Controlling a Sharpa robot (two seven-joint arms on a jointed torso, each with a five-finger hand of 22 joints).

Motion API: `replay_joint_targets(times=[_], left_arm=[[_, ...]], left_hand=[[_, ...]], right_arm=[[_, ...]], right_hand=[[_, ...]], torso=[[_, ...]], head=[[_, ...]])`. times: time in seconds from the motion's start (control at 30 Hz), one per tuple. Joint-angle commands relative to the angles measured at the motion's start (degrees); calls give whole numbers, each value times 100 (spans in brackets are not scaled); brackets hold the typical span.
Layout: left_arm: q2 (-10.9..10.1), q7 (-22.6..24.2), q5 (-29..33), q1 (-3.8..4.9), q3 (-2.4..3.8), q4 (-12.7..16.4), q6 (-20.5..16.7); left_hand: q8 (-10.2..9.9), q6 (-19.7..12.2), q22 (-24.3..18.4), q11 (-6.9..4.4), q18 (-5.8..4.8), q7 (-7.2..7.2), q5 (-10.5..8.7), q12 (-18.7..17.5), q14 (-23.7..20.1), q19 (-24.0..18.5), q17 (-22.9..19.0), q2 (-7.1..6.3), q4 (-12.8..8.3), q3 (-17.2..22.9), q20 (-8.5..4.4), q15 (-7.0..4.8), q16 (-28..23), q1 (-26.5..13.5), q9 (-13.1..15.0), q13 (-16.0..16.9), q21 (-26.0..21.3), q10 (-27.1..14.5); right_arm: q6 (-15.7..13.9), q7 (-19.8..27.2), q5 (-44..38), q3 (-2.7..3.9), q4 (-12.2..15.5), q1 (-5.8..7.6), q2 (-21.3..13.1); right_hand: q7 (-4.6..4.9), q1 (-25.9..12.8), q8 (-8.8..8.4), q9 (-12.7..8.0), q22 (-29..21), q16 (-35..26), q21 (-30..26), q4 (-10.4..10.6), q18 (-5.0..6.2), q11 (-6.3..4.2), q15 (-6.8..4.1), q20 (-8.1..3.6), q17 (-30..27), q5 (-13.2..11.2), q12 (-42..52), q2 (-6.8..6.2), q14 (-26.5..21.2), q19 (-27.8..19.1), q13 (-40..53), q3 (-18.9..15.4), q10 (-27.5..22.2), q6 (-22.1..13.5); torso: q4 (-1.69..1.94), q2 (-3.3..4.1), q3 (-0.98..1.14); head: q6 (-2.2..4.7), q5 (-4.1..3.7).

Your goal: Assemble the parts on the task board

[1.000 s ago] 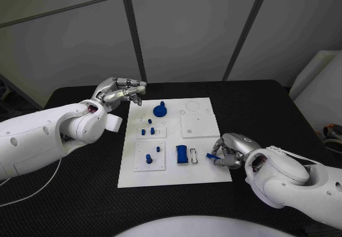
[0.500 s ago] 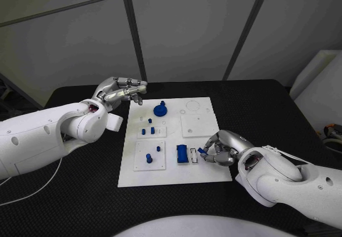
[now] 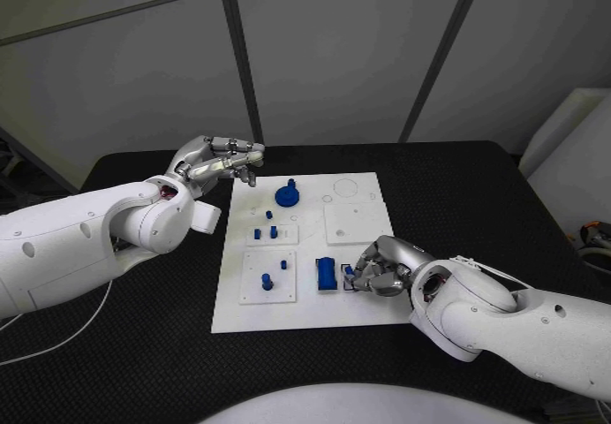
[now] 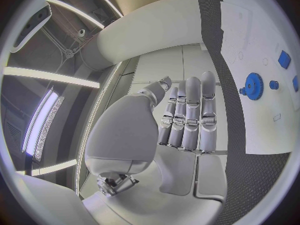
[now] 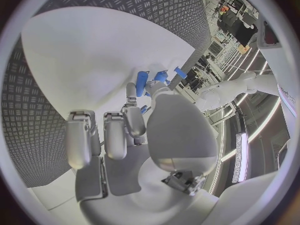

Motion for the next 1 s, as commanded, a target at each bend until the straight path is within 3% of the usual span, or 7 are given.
replay_joint_targets(times=[0.03, 0.43, 0.63, 1.0], left_arm=[[7, 48, 10, 7, 4, 13, 79], [6, 43, 10, 7, 4, 13, 87], [0, 41, 10, 7, 4, 13, 86], [-6, 30, 10, 7, 4, 11, 90]], left_hand=[[20, -48, -9, 9, -14, 6, 9, 27, -28, -19, -6, 48, -1, -25, 28, -6, -26, -23, -5, 9, -34, -42], [20, -48, -9, 9, -14, 6, 9, 27, -28, -19, -6, 48, -1, -25, 28, -6, -26, -23, -5, 9, -34, -42], [25, -51, -16, 11, -12, 7, 10, 36, -32, -15, -12, 59, -2, -30, 29, -6, -21, -15, -3, 12, -44, -51], [25, -51, -16, 11, -12, 7, 10, 36, -32, -15, -12, 59, -2, -30, 29, -6, -21, -15, -3, 12, -44, -51]], right_arm=[[223, 19, 137, -5, -28, 4, 57], [219, 11, 144, -4, -90, 5, 139], [255, 20, 144, -4, -107, 5, 167], [235, 70, 144, -4, -78, 5, 165]], right_hand=[[-17, -67, 43, 16, 1322, 23, 13, 11, -58, 5, -37, -44, 834, 24, 32, 5, 455, 383, 192, -44, 40, 20], [-30, -214, 80, 58, 1326, 23, 16, 15, -59, -5, -46, -54, 836, -25, 90, 34, 455, 386, 241, -105, 71, 32], [-27, -476, 106, 95, 1327, 22, 15, 16, -59, -2, -44, -54, 837, -32, 110, 8, 455, 386, 264, -286, 82, 27], [-21, -845, 128, 138, 1327, 21, 12, 26, -58, 8, -36, -48, 839, -481, 128, 83, 456, 385, 295, -605, 90, 14]], torso=[[1, -3, 3], [-2, -10, -1], [1, -8, 0], [-7, -5, 0]], head=[[-3, 5], [-13, 17], [-15, 21], [-24, 32]])
